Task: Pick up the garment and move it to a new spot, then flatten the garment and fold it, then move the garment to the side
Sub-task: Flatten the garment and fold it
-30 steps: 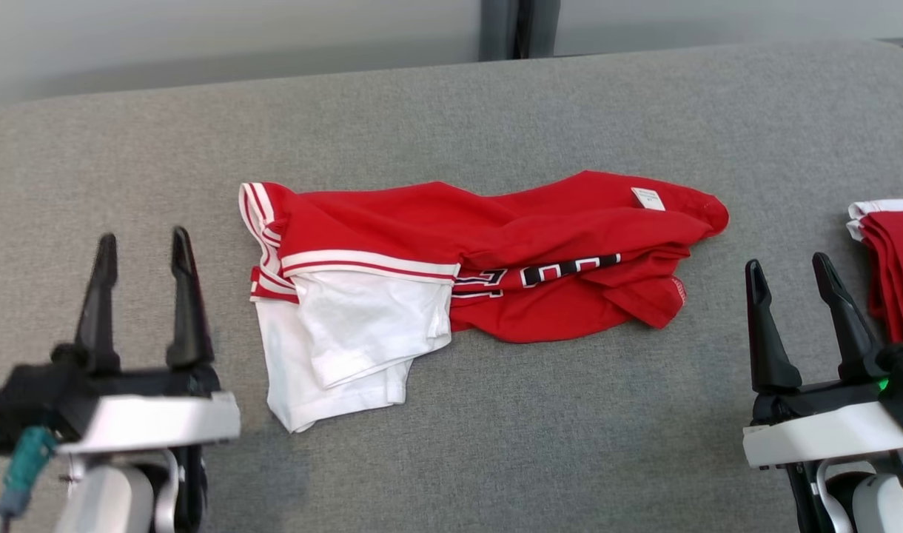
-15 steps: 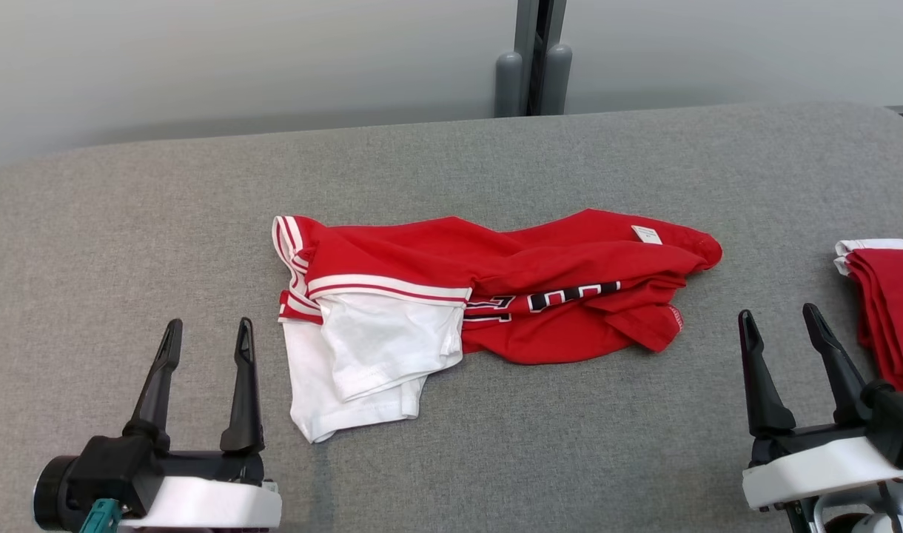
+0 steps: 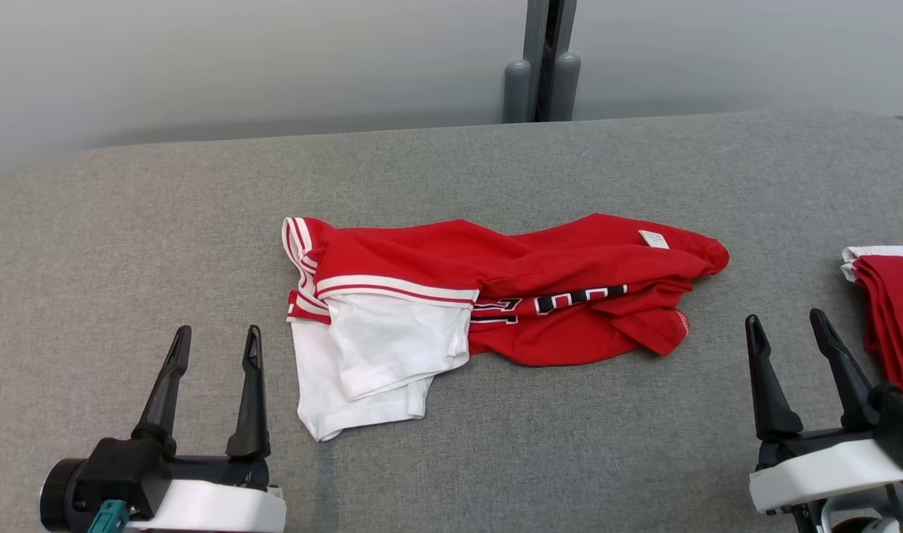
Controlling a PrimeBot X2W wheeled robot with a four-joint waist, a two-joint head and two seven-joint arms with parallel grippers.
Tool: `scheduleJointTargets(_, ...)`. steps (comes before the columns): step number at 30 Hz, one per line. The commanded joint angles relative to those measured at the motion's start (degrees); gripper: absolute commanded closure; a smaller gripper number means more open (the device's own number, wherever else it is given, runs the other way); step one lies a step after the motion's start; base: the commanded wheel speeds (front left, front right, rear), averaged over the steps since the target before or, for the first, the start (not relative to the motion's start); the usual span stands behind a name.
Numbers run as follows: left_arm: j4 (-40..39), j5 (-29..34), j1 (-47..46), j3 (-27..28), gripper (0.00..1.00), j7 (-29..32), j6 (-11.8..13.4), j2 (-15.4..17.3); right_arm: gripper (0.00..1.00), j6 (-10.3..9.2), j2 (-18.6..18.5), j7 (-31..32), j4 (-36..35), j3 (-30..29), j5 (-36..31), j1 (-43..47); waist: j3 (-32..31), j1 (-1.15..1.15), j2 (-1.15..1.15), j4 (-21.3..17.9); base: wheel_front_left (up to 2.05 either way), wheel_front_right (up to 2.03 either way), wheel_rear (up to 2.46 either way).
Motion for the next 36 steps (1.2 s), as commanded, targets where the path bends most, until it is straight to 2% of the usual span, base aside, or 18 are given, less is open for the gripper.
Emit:
scheduleJointTargets(1, -0.1, 0.4, -0.8, 0.1, 0.00, 0.0, 0.3, 0.4, 0.00, 0.01, -0.3, 0.2, -0.2, -0.3, 0.0, -0.2, 0.4, 0.00, 0.00, 0.1, 0.00, 0.00, 0.00)
scheduleJointTargets(6, -0.6, 0.7, -2.1, -0.2, 0.00, -0.2, 0.2, 0.7, 0.00, 0.01, -1.8, -0.1, 1.4, -2.1, 2.2, -3.0, 2.2, 0.00, 0.00, 0.0, 0.00, 0.00, 0.00)
scheduleJointTargets(12, -0.7, 1.1, -4.8, -1.3, 0.00, -0.3, -0.5, 0.4, 0.00, 0.01, -6.5, -0.8, 10.1, -5.2, 6.0, -9.6, 6.4, 0.00, 0.00, 0.7, 0.00, 0.00, 0.00)
scheduleJointTargets(15, -0.3, 1.3, -6.8, -1.9, 0.00, -0.8, -1.1, 0.3, 0.00, 0.01, -9.2, -0.5, 15.2, -4.7, 7.6, -13.9, 9.0, 0.00, 0.00, 1.4, 0.00, 0.00, 0.00)
scheduleJointTargets(20, 1.4, 1.0, -10.6, -2.0, 0.00, -2.0, -2.9, 0.6, 0.00, 0.01, -13.8, 0.9, 22.8, -0.9, 10.8, -20.9, 12.7, 0.00, 0.00, 2.9, 0.00, 0.00, 0.00)
scheduleJointTargets(22, 1.8, 1.0, -11.4, -1.9, 0.00, -2.3, -3.1, 0.7, 0.00, 0.00, -14.5, 0.9, 24.0, 0.0, 11.7, -22.3, 13.3, 0.00, 0.00, 3.3, 0.00, 0.00, 0.00)
scheduleJointTargets(26, 3.3, 1.3, -13.8, -1.1, 0.00, -3.3, -3.9, 1.0, 0.00, 0.00, -17.4, 2.9, 28.5, 5.2, 14.8, -26.1, 14.8, 0.00, 0.00, 4.3, 0.00, 0.00, 0.00)
scheduleJointTargets(33, 4.7, 1.7, -15.4, 0.2, 0.00, -4.1, -4.3, 0.5, 0.00, 0.00, -21.3, 5.6, 32.3, 13.5, 20.8, -30.0, 16.2, 0.00, 0.00, 4.9, 0.00, 0.00, 0.00)
scheduleJointTargets(34, 4.8, 1.8, -15.5, 0.3, 0.00, -4.2, -4.3, 0.4, 0.50, 0.00, -21.4, 5.6, 32.4, 14.5, 21.9, -30.4, 16.2, 0.00, 0.00, 4.9, 0.00, 0.00, 0.00)
scheduleJointTargets(36, 5.0, 2.0, -15.6, 0.4, 0.00, -4.2, -4.3, 0.1, 1.00, 0.01, -22.1, 5.7, 32.3, 16.7, 23.7, -30.8, 16.3, 0.00, 0.00, 4.9, 0.00, 0.00, 0.00)
